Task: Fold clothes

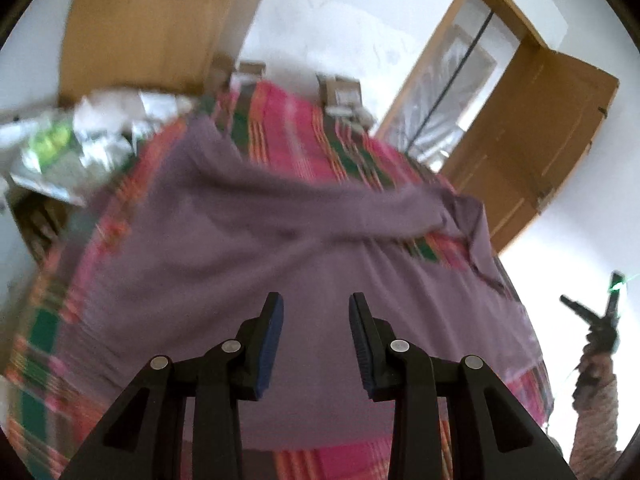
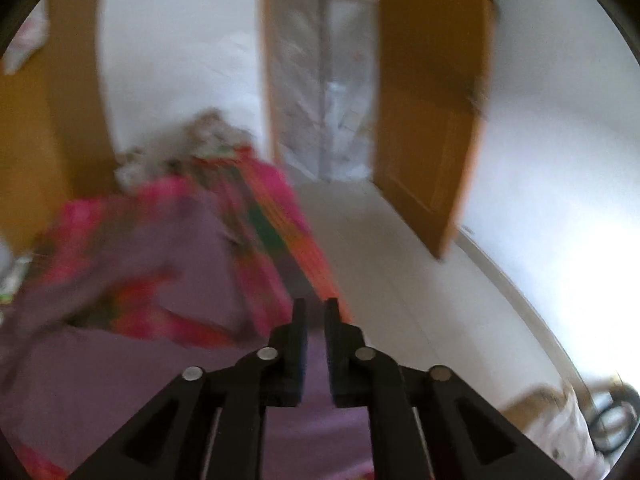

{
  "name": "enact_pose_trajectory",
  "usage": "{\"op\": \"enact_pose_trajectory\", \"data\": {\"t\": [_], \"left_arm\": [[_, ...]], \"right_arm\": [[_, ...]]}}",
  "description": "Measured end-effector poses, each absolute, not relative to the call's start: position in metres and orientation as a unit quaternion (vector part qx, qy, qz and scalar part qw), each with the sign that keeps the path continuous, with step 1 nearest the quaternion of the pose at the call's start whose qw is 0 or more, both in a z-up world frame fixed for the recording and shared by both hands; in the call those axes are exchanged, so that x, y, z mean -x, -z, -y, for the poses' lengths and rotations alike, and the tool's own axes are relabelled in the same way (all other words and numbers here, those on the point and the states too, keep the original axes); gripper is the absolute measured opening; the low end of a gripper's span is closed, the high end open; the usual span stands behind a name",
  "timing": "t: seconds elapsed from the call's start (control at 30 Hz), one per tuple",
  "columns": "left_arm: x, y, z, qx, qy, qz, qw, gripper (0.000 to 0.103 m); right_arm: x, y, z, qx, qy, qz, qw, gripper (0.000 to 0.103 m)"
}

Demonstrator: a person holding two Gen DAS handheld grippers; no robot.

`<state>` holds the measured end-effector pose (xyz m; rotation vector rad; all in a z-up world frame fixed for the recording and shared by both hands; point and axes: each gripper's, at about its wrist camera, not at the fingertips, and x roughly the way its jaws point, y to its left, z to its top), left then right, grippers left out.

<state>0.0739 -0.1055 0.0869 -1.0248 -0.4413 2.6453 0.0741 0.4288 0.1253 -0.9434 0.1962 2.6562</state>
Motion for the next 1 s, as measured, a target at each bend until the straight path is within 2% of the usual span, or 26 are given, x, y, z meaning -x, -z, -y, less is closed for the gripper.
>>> {"op": "enact_pose_trajectory", "data": {"t": [0.1, 0.27, 0.37, 0.63, 0.67, 0.7, 0.73, 1.0], "left_arm": [[-0.065, -0.106, 0.114, 0.333, -0.925, 0.135, 0.126, 0.035], [-0.039, -0.117, 0.121, 0.339, -0.927, 0.107, 0.115, 0.035], [-0.017, -0.11, 0.123, 0.369, -0.915, 0.106, 0.123, 0.035], [0.037, -0.101, 0.135, 0.415, -0.884, 0.179, 0.119, 0.035], [0.046, -0.099, 0.137, 0.423, -0.877, 0.19, 0.124, 0.038], [0.054, -0.097, 0.14, 0.437, -0.868, 0.204, 0.117, 0.047], [0.063, -0.094, 0.143, 0.451, -0.859, 0.218, 0.108, 0.05], [0.107, -0.079, 0.146, 0.531, -0.807, 0.242, 0.089, 0.05]], "right_arm": [[-0.052, -0.167, -0.391, 0.298, -0.949, -0.041, 0.092, 0.027], [-0.006, -0.2, -0.322, 0.283, -0.959, -0.004, -0.027, 0.031], [0.024, -0.188, -0.28, 0.305, -0.95, 0.019, -0.07, 0.031], [0.089, -0.128, -0.191, 0.375, -0.909, 0.08, -0.166, 0.031], [0.093, -0.121, -0.18, 0.38, -0.903, 0.091, -0.176, 0.031], [0.096, -0.115, -0.17, 0.385, -0.898, 0.102, -0.185, 0.032], [0.101, -0.109, -0.16, 0.389, -0.892, 0.115, -0.198, 0.033], [0.124, -0.078, -0.105, 0.4, -0.841, 0.222, -0.29, 0.044]]}}
